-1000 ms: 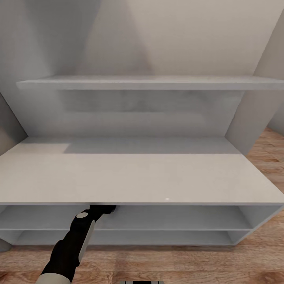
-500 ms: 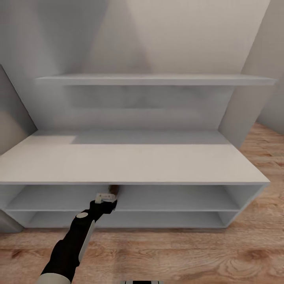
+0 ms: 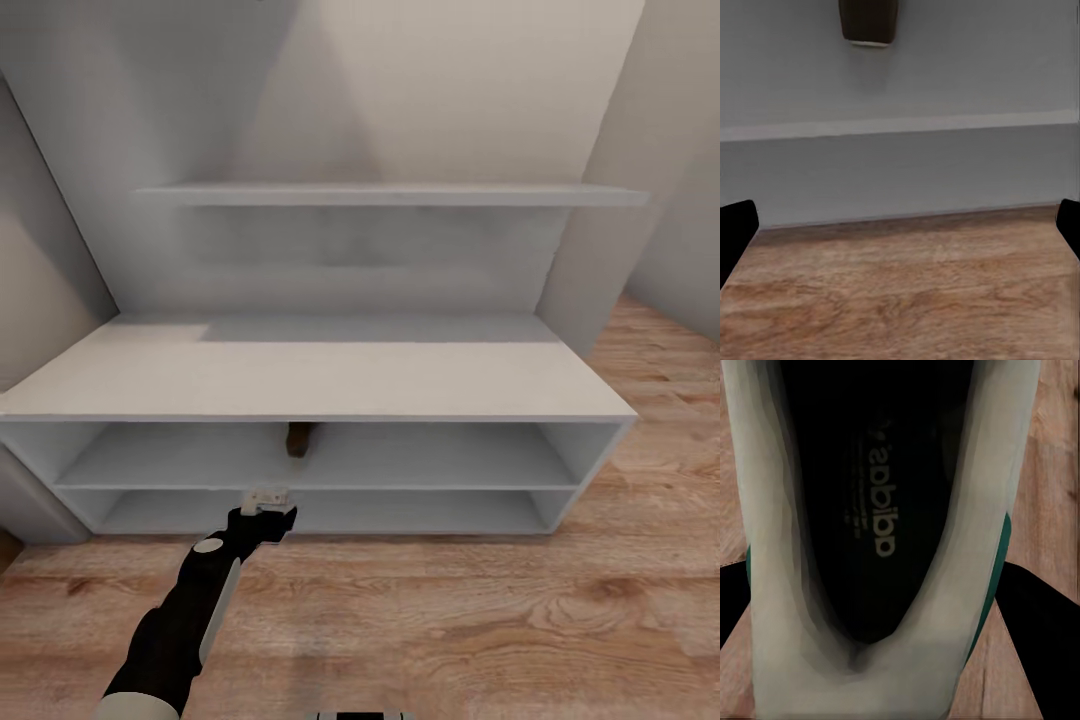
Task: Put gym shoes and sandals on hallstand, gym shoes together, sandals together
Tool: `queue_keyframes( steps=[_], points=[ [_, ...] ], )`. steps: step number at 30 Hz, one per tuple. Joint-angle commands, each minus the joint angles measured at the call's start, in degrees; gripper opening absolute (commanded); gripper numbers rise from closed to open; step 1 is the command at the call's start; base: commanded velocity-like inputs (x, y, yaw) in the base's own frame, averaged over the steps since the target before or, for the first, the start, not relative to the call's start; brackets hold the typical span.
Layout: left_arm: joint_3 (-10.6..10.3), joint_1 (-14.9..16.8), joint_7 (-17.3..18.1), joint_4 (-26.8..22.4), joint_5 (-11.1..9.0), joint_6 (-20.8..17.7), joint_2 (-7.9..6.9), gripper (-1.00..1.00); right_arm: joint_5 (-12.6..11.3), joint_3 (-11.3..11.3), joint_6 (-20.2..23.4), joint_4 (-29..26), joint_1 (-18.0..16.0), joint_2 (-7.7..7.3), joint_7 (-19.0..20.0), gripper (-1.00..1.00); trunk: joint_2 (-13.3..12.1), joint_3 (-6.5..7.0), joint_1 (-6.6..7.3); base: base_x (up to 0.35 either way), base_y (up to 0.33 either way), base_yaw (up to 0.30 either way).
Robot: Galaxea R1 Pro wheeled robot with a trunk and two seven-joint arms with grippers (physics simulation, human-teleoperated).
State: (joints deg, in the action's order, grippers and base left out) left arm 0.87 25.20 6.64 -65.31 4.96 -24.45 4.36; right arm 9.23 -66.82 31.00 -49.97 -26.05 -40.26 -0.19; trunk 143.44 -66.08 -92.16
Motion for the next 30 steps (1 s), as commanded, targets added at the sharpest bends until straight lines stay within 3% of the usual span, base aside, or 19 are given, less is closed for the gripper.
queue_keyframes(
  steps=[1, 4, 5, 6, 7, 9, 13, 30],
  points=[
    [0.10, 0.02, 0.39, -0.13, 0.51, -0.26, 0.03, 1.00, 0.52, -0.06, 0.29, -0.07, -0.07, 0.00, 0.11, -1.00, 0.02, -0.05, 0.05, -0.343, 0.000, 0.000],
    [0.13, 0.02, 0.42, -0.68, 0.57, 0.84, 0.03, 1.00, 0.52, -0.06, 0.29, -0.12, -0.14, 0.00, 0.11, -1.00, 0.02, -0.05, 0.05, -0.172, 0.000, 0.000],
    [0.24, -0.54, 0.91, -0.93, -0.72, 15.51, -0.18, 1.00, 0.52, -0.15, 0.29, -0.12, -0.11, 0.00, 0.11, -1.00, 0.02, -0.05, 0.05, -0.003, 0.000, 0.000],
    [0.25, -0.69, 1.07, -0.91, -1.55, 18.00, -0.33, 1.00, 0.52, -0.15, 0.29, -0.12, -0.09, 0.00, 0.11, -1.00, 0.02, -0.05, 0.05, -0.002, 0.000, 0.000],
    [0.26, -0.97, 2.85, -0.80, -4.21, 21.24, -1.08, 1.00, 0.52, -0.15, 0.29, -0.12, -0.10, 0.00, 0.11, -1.00, 0.02, -0.05, 0.05, 0.000, 0.000, 0.000],
    [0.27, -1.16, 5.77, -0.71, -6.00, 22.17, -1.54, 1.00, 0.52, -0.15, 0.29, -0.12, -0.11, 0.00, 0.11, -1.00, 0.02, -0.05, 0.05, -0.046, 0.000, 0.000],
    [0.34, -1.27, 8.71, -0.63, -7.05, 22.62, -1.90, 1.00, 0.52, -0.15, 0.29, -0.12, -0.10, -0.01, 0.11, -1.00, 0.02, -0.05, 0.05, -0.217, 0.000, 0.000],
    [0.27, -1.30, 9.50, -0.61, -7.25, 22.46, -1.99, 1.00, 0.52, -0.15, 0.29, -0.12, -0.14, 0.00, 0.11, -1.00, 0.02, -0.05, 0.05, -0.332, -0.089, 0.000]
  ],
)
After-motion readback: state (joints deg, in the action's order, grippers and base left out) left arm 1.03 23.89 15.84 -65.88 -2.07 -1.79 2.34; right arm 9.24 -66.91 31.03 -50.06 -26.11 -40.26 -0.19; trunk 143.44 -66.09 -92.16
